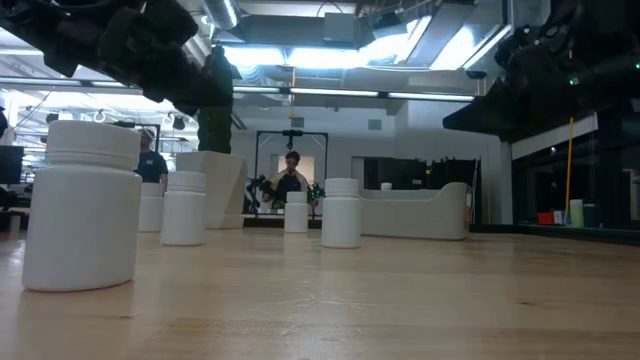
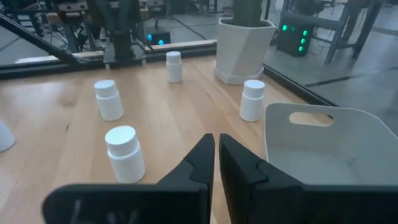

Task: Pick and place pill bottles into a basket
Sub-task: Put the white pill bottle into the gray bin

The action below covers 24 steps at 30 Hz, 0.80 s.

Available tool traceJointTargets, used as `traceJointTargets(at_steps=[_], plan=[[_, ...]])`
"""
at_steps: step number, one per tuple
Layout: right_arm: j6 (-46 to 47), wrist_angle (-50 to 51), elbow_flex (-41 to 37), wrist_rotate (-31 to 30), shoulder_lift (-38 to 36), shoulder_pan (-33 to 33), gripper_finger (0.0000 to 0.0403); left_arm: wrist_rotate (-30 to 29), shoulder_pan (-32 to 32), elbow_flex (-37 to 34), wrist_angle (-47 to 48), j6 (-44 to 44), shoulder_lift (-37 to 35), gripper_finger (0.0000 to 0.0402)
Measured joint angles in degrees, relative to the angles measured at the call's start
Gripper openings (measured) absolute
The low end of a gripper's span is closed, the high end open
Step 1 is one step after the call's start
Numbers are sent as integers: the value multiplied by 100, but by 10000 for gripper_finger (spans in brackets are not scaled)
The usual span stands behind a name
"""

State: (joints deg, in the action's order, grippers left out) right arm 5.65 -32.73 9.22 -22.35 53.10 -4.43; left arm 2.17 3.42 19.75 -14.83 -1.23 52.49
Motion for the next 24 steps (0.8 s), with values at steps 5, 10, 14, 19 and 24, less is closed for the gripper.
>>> traceJointTargets(at_steps=[5,10,14,19,24], plan=[[-88,9,-1,2,0,1,18,-1166,-167,2,-46,977,-4,27],[-185,39,-3,2,0,1,10,-2706,-985,2,63,1015,-5,4],[-411,31,-3,0,0,7,8,-3517,-1716,369,595,1277,-50,2],[-621,-124,-3,-2,0,11,13,-4771,-2498,1385,2766,2305,26,1],[-636,-146,-3,-7,0,11,16,-5453,-2834,2057,4845,4191,135,2]])
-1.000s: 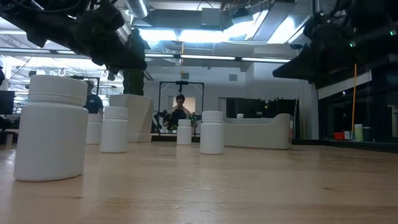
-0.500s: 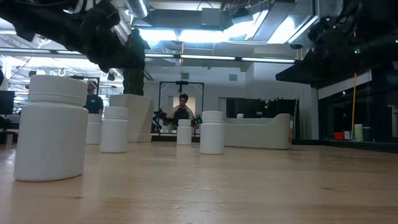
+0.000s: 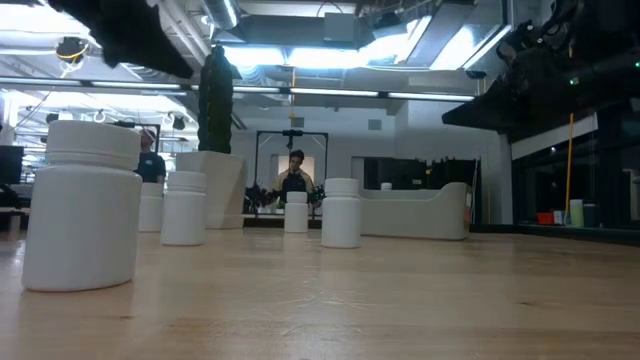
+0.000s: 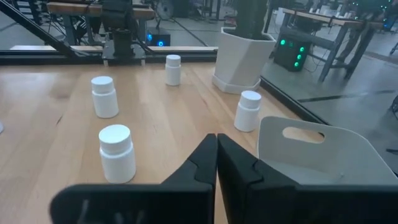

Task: Pick and place pill bottles into a basket
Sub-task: Put the white pill bottle into the gray bin

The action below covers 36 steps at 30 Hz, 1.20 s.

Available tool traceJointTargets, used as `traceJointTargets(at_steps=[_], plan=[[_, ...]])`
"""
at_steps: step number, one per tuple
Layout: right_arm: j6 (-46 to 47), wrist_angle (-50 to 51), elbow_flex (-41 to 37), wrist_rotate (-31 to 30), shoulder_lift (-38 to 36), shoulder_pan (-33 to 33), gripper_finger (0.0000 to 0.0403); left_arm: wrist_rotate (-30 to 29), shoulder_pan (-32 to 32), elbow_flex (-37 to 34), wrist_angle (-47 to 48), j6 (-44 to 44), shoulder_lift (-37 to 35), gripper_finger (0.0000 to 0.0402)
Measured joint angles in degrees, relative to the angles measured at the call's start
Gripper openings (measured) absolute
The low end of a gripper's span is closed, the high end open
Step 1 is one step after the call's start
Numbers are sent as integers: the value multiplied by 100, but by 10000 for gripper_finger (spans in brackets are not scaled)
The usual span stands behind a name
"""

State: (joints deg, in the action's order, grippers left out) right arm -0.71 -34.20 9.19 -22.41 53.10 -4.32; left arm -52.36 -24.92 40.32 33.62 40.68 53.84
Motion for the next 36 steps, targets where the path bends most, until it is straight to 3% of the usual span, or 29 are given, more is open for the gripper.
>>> traceJointTargets(at_steps=[6,11,25,36], plan=[[-110,-3,0,0,0,0,16,89,53,40,1258,1839,5,13],[-133,-7,0,-2,0,0,16,494,65,-198,1842,2669,15,56],[-121,-41,0,-4,2,0,16,667,65,-245,2060,2607,10,210],[-133,-35,0,-4,2,0,17,1062,65,-245,2193,2541,12,224]])
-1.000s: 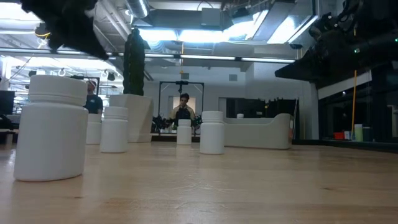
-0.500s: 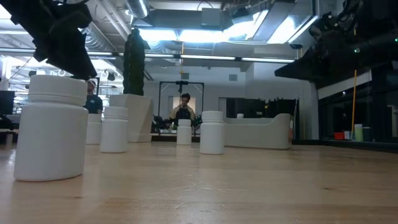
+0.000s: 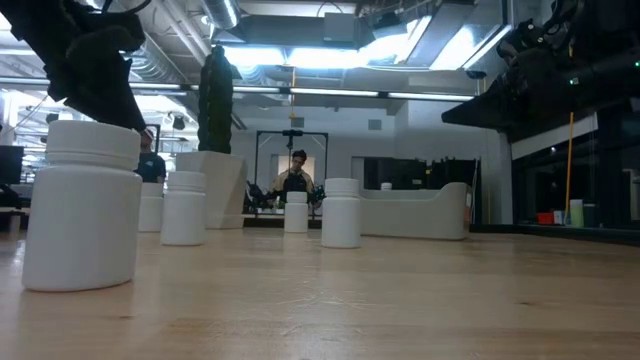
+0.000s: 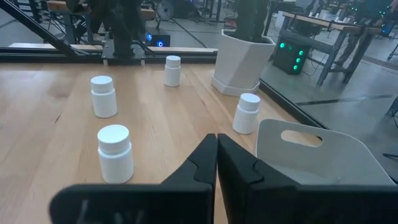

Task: Pick and place pill bottles into a basket
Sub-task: Put the white pill bottle into the gray bin

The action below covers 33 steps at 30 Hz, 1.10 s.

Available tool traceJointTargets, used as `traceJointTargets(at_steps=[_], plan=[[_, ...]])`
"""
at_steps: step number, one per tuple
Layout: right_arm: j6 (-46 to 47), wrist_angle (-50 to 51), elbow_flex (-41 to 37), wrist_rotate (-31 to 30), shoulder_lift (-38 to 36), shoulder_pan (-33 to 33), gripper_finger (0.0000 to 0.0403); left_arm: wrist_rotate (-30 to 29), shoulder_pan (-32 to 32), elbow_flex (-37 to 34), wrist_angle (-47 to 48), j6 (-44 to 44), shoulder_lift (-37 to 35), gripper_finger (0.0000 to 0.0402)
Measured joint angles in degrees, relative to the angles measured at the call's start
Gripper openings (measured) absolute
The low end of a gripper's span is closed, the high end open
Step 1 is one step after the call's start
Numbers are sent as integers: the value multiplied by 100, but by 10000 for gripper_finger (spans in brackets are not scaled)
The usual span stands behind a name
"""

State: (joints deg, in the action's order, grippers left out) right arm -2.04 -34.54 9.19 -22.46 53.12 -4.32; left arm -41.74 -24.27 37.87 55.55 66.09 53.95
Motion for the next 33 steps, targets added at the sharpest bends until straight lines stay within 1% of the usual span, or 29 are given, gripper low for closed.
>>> traceJointTargets(at_steps=[3,5,7,10,15,18,22,28,30,33], plan=[[-2,0,0,-2,0,6,17,-40,65,0,0,422,0,225],[-1,2,0,-7,0,38,17,-66,225,0,2,734,26,225],[2,2,0,-11,0,97,17,-67,424,0,13,857,33,223],[101,6,0,-14,0,190,17,-73,807,0,28,731,124,222],[181,17,0,-13,0,259,17,-125,1380,0,49,84,420,222],[181,24,0,-11,0,278,17,-162,1639,0,44,-77,640,221],[174,24,0,-11,0,278,17,-49,1821,0,27,-149,954,221],[160,22,0,-9,0,278,17,72,1904,0,-184,-122,1389,221],[166,21,0,-8,0,278,17,192,1934,0,-180,-24,1487,221],[168,17,0,-8,0,278,16,212,1986,0,-179,160,1599,221]])
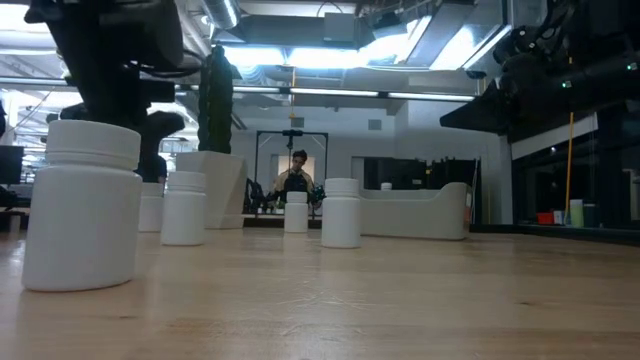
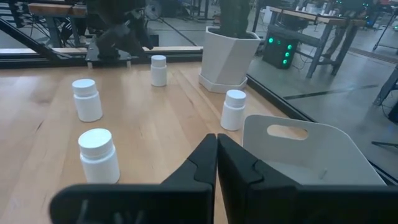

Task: Pick and place pill bottles into a basket
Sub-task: Put the white pill bottle into the gray bin

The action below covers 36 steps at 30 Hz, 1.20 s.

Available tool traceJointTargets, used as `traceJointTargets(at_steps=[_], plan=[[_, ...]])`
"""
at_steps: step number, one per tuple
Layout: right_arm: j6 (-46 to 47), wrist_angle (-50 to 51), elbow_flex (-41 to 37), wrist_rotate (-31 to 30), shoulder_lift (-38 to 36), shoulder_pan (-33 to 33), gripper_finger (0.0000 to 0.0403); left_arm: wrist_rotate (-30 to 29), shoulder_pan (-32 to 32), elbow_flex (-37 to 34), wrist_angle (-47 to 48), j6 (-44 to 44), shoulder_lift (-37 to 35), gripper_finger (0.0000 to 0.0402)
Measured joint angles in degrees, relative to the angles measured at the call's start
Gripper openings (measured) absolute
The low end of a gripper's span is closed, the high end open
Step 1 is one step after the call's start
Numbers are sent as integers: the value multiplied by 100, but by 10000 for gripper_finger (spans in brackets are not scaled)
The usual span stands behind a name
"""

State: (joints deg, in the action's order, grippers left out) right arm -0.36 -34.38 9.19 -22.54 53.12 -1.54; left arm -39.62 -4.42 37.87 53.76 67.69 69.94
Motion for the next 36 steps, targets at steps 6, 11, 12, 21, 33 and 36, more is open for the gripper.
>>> traceJointTargets(at_steps=[6,11,12,21,33,36], plan=[[15,-6,0,2,0,-1,16,-76,182,0,1,54,73,221],[20,-8,0,2,0,-2,16,-83,314,0,0,10,71,221],[20,-8,0,2,0,-2,16,-103,332,0,1,9,71,221],[26,-8,0,6,0,-2,16,-68,484,0,-481,-419,71,222],[52,-6,0,9,0,-2,16,22,826,-4,-532,-784,71,222],[72,0,0,13,0,-2,16,144,834,-187,-639,-825,58,222]])
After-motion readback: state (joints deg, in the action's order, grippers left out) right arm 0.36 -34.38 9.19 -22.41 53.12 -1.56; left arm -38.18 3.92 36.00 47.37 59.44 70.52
